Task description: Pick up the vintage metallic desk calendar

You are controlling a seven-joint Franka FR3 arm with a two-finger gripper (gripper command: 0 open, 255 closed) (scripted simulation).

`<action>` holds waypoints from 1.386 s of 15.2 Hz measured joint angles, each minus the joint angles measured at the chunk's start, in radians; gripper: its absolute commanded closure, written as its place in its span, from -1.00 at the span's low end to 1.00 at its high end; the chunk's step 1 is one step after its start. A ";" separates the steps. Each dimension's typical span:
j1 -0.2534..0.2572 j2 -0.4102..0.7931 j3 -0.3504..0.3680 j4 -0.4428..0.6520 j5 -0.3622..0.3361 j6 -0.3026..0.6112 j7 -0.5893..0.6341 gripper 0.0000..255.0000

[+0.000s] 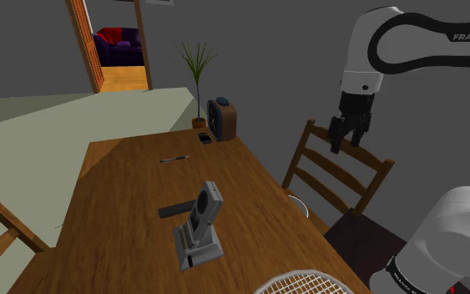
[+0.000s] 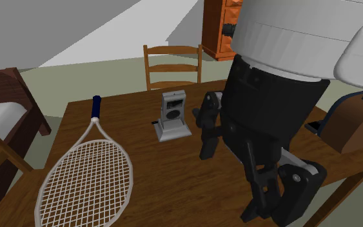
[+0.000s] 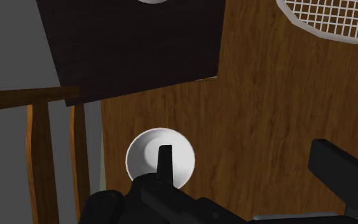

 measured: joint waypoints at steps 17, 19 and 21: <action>0.128 0.280 0.236 0.105 0.234 0.244 0.247 -1.00; 0.142 0.319 0.264 0.129 0.253 0.272 0.277 -1.00; 0.153 0.373 0.293 0.174 0.265 0.297 0.311 -1.00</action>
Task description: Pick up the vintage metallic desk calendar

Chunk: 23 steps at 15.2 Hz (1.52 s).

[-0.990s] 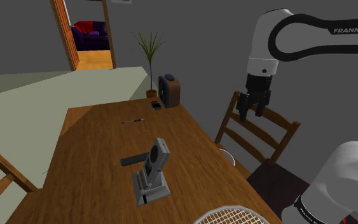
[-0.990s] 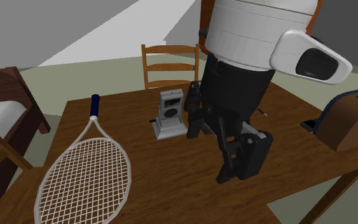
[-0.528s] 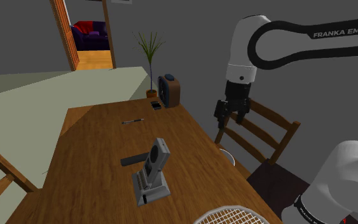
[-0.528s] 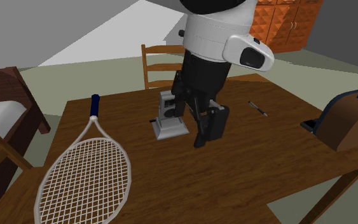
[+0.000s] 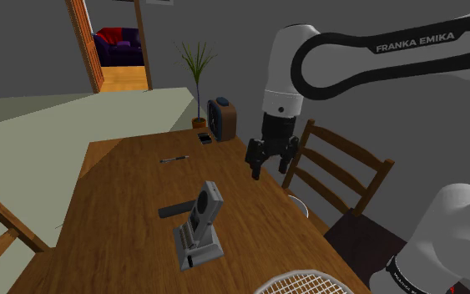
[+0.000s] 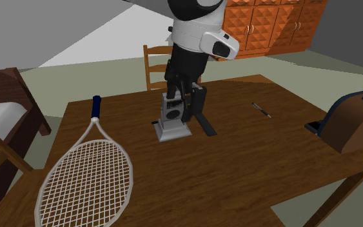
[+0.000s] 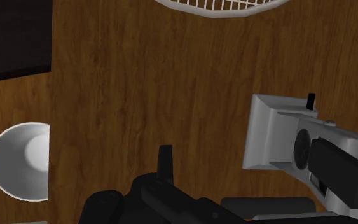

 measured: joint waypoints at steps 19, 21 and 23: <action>0.069 0.358 0.147 0.202 -0.020 0.236 0.179 -1.00; 0.069 0.358 0.147 0.199 -0.019 0.240 0.178 1.00; 0.069 0.357 0.147 0.199 -0.019 0.241 0.178 1.00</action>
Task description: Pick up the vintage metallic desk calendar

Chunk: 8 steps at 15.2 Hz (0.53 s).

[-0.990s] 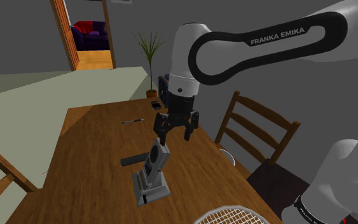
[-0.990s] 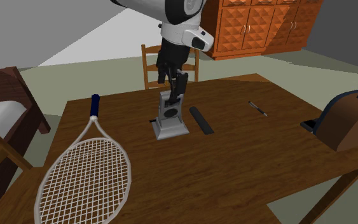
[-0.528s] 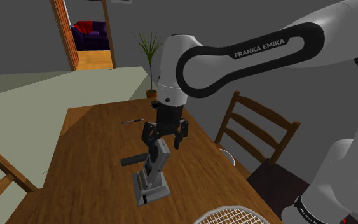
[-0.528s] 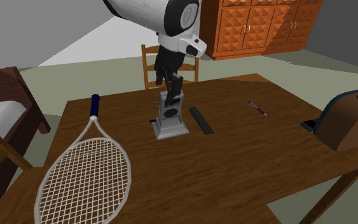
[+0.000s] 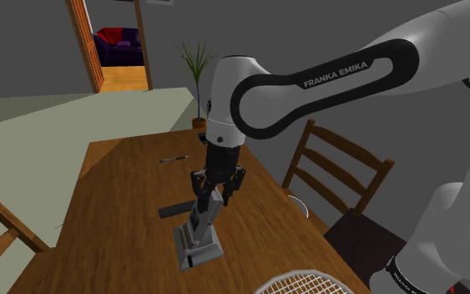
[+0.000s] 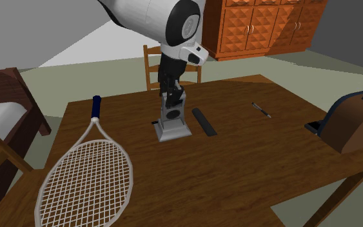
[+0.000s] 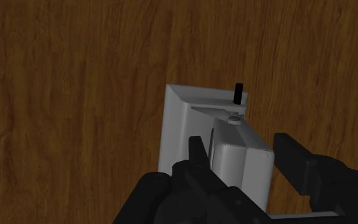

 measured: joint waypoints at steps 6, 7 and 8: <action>0.000 0.000 0.000 0.000 0.000 0.000 0.000 1.00; 0.000 0.000 0.000 0.000 0.000 0.000 0.000 1.00; 0.000 -0.001 0.000 0.004 0.000 -0.005 0.001 1.00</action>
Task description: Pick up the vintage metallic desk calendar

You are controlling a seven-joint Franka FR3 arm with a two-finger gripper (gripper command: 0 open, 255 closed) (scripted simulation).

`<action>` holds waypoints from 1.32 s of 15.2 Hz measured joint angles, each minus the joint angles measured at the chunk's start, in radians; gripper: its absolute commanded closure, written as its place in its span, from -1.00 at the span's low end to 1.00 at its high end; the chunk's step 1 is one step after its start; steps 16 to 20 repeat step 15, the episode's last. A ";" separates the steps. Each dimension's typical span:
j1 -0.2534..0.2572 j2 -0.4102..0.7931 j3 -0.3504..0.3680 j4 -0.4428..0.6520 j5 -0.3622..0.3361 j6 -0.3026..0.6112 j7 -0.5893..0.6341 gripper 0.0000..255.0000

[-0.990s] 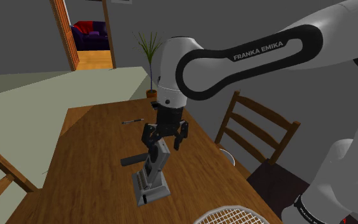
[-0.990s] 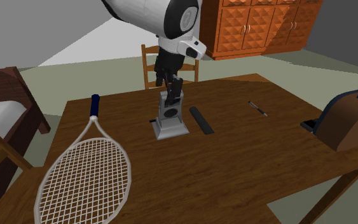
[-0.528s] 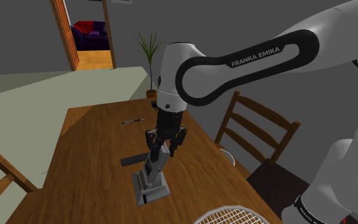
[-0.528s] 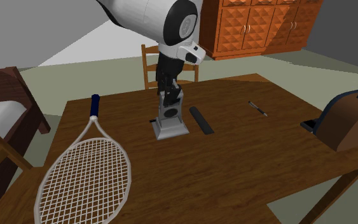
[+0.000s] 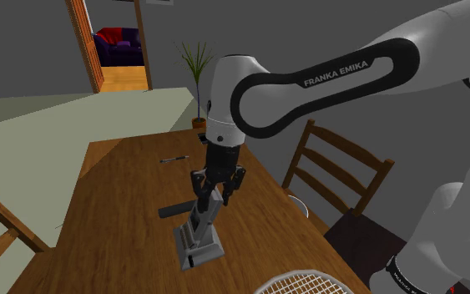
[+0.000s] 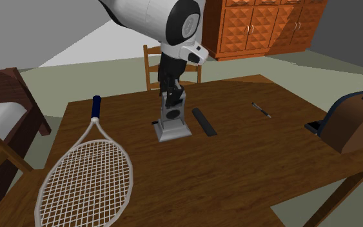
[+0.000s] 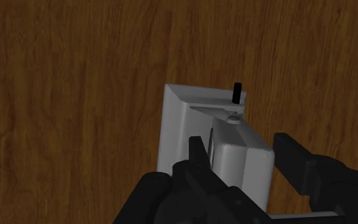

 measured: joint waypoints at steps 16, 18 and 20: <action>-0.008 -0.042 -0.010 0.144 -0.004 -0.182 0.033 1.00; -0.008 -0.042 -0.010 0.144 -0.004 -0.182 0.033 1.00; -0.008 -0.042 -0.010 0.144 -0.004 -0.182 0.033 1.00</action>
